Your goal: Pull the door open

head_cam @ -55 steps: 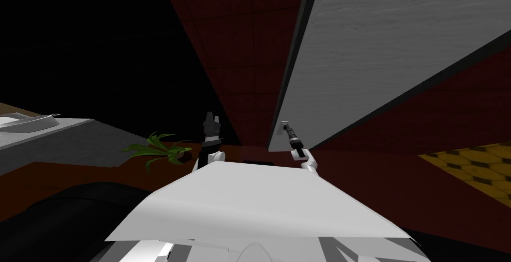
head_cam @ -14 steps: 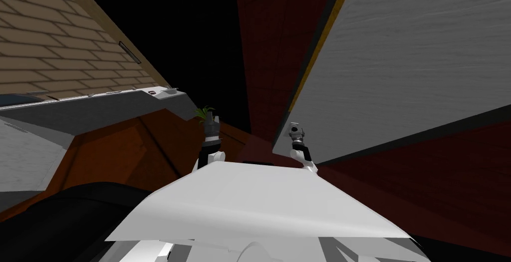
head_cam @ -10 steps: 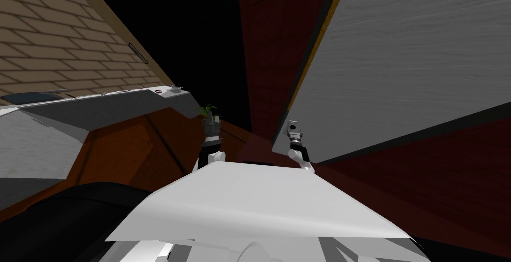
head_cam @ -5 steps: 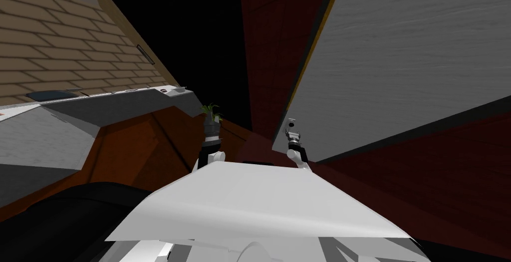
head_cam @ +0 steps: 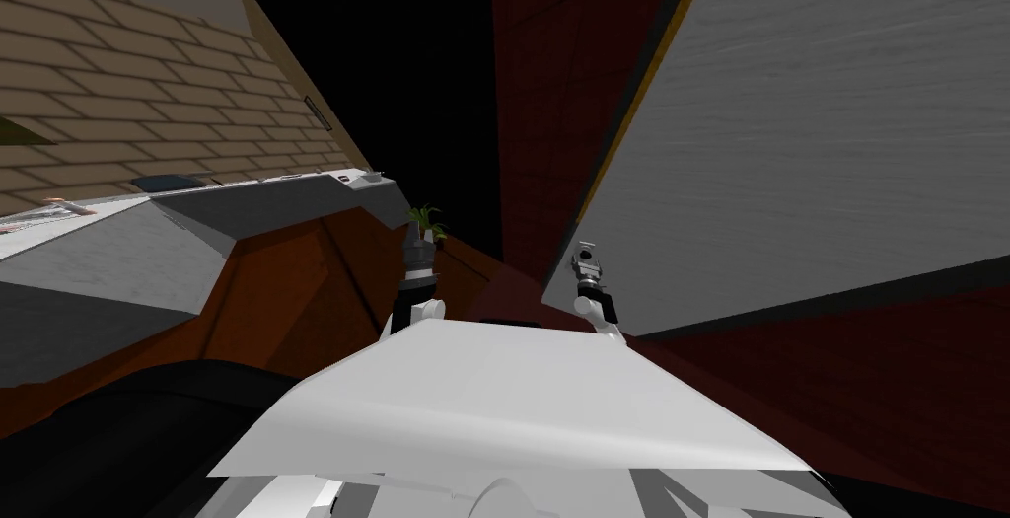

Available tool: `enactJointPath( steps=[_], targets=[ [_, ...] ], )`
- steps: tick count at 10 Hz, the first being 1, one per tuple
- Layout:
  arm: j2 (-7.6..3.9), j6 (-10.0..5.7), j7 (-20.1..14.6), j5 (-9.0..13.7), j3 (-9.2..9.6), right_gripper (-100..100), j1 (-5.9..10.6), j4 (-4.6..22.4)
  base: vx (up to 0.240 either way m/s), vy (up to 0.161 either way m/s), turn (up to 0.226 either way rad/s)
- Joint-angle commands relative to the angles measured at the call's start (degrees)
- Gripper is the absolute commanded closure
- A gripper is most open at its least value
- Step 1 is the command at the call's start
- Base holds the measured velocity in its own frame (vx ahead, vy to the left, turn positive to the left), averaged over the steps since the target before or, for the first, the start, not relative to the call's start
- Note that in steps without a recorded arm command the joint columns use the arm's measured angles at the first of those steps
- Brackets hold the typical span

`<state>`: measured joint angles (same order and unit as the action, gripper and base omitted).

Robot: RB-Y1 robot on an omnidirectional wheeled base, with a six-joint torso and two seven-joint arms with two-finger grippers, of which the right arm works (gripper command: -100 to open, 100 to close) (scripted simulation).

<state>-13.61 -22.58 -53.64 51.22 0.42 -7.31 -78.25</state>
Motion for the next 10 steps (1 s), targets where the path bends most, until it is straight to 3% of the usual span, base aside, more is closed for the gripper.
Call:
enactJointPath(
  steps=[1,2,3,4,9,10],
  targets=[
    [-1.98,-0.56,-1.82,0.71,-1.29,-100,-0.65,0.45,0.215,-0.039,0.19],
    [-2.71,-0.78,-2.46,0.95,-1.74,-100,-0.69,0.85,0.186,-0.04,0.157],
    [-2.08,0.05,-1.52,0.96,-1.83,-100,-0.67,-0.02,0.077,-0.019,0.023],
    [-2.08,0.05,-1.52,0.96,-1.83,100,-0.67,-0.02,-0.003,-0.005,-0.052],
    [-2.08,0.05,-1.52,0.96,-1.83,100,-0.67,-0.02,-0.016,0.002,0.005],
    [-3.46,-0.17,-2.88,1.12,-0.9,100,-1.31,-0.02,-0.17,-0.044,0.211]
  ],
)
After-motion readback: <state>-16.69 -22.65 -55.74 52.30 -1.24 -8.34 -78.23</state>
